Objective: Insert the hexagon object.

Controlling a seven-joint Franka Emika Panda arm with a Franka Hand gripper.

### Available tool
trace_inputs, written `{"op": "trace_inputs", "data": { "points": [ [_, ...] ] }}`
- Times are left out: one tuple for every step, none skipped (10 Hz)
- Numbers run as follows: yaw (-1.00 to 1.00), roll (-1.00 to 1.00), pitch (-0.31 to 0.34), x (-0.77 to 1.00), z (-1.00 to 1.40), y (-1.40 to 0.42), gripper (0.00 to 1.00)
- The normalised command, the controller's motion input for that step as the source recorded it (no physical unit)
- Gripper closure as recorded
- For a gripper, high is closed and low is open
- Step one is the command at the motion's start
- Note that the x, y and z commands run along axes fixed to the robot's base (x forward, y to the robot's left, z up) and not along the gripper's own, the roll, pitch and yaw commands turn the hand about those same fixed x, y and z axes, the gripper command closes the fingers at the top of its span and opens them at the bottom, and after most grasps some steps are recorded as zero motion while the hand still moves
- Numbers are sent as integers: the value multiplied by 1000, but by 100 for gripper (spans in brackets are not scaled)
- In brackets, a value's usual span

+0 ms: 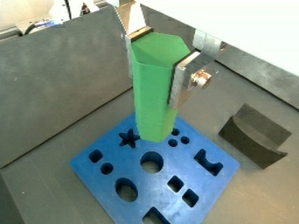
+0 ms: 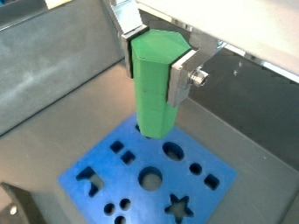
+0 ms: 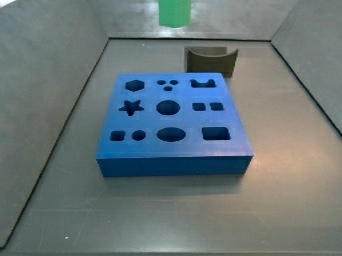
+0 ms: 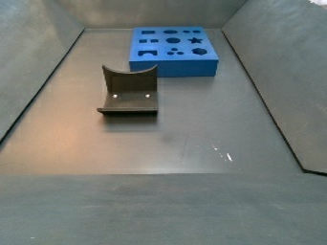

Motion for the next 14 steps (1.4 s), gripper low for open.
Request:
{"op": "trace_inputs", "data": {
  "points": [
    [-14,-293,-131,-651,-654,660,100],
    [0,-323,-147,-620,-594,660,100],
    [0,-336,-161,-629,-560,703,100],
    [0,-331,-170,-643,-551,706,100],
    [0,-324,-170,-649,-551,711,100],
    [0,-309,-161,-674,-577,717,100],
    [0,-291,-179,-640,-600,737,100],
    [0,-270,-206,-534,-597,760,100],
    [0,0,-131,-246,-1000,-49,100],
    [0,114,-54,9,-786,-266,100],
    [0,137,0,331,-431,-369,100],
    [-14,87,27,411,-171,-274,100],
    [-60,0,27,363,-51,31,100],
    [0,39,71,297,-217,234,100]
  ]
}}
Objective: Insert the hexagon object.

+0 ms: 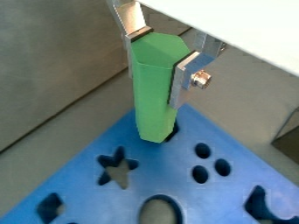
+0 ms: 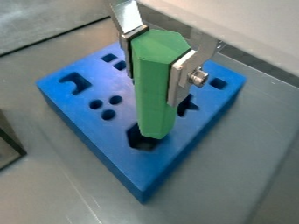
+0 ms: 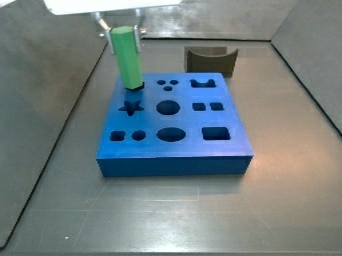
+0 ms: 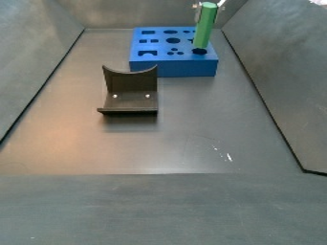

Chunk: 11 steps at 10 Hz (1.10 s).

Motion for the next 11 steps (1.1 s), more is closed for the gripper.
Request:
{"op": "trace_inputs", "data": {
  "points": [
    [0,81,66,243,-189,154,100],
    [0,103,57,134,-171,103,100],
    [0,67,0,0,-231,-31,100],
    [0,73,0,0,-306,-86,100],
    [0,89,0,0,-406,0,100],
    [0,139,0,-9,-389,57,100],
    [0,190,11,-109,-303,69,100],
    [0,186,14,-9,-277,0,100],
    [0,163,6,0,-326,0,100],
    [0,179,0,54,-397,0,100],
    [0,171,-74,86,-566,0,100]
  ]
}}
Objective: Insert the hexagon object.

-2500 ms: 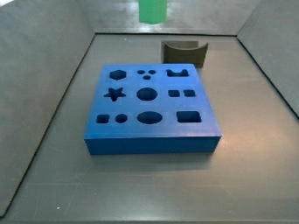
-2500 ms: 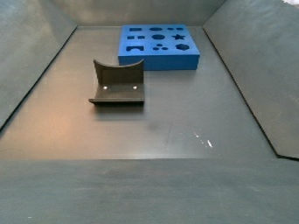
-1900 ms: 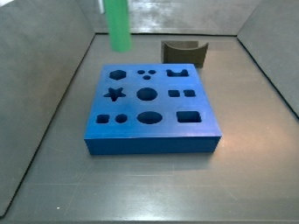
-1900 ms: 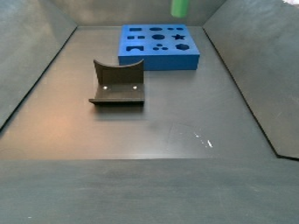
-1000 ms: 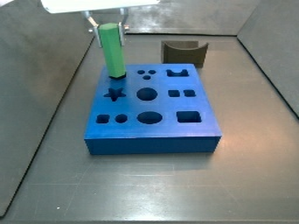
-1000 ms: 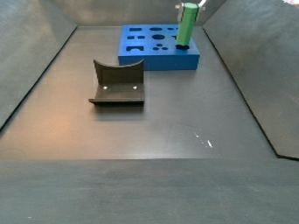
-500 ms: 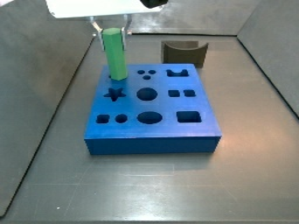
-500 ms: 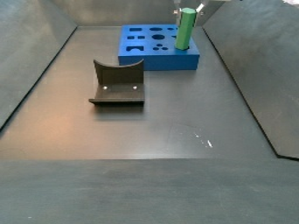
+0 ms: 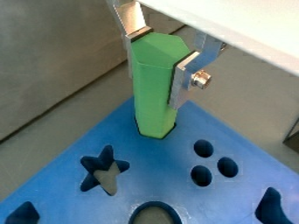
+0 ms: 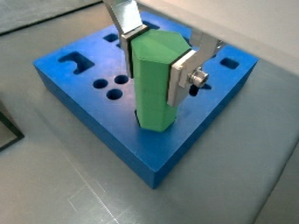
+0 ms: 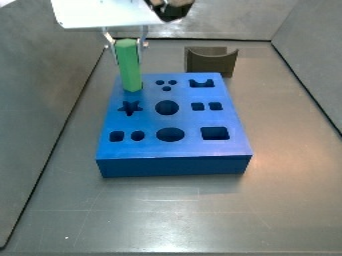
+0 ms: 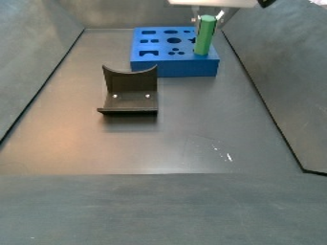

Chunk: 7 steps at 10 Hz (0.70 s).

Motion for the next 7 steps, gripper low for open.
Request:
{"op": "trace_inputs", "data": {
  "points": [
    [0,219,-140,89,-580,-91,100],
    [-100,221,-111,154,-543,-111,100],
    [-157,201,-80,157,-523,-57,100],
    [-106,194,-103,86,-591,-43,100],
    [-106,223,-117,0,-597,-9,100],
    [-234,221,-99,-54,-520,0,100],
    [-231,206,-99,-149,-520,0,100]
  ]
}}
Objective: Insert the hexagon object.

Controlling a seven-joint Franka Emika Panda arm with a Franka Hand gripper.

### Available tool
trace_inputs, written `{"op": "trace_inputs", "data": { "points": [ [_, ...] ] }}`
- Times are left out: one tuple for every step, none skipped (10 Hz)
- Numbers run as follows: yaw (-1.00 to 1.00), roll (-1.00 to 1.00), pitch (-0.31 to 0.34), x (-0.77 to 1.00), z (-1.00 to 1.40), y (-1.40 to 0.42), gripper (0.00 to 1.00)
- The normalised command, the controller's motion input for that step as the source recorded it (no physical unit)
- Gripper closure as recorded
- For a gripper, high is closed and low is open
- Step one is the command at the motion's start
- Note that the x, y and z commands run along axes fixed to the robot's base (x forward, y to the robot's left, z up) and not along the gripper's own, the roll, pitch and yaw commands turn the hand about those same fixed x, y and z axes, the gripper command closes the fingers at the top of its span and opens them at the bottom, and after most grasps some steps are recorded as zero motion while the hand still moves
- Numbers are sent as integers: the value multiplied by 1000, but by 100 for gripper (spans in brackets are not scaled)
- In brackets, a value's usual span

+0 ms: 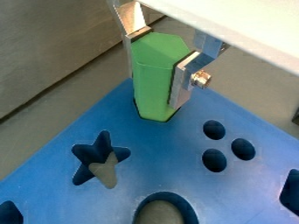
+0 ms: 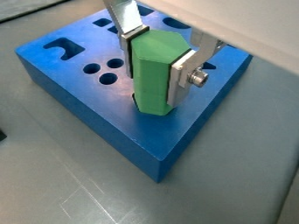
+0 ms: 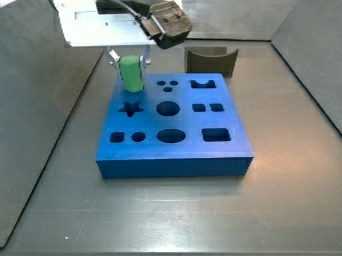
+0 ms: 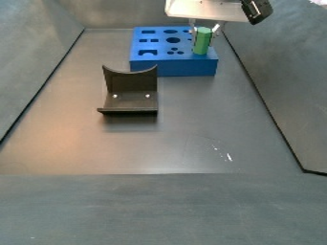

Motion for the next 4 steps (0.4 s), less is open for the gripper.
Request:
{"op": "trace_inputs", "data": {
  "points": [
    [23,263,-210,-134,-531,0,100],
    [0,0,-139,0,-429,0,100],
    [-43,-27,39,40,0,34,100],
    [0,0,0,0,0,0,100]
  ]
}}
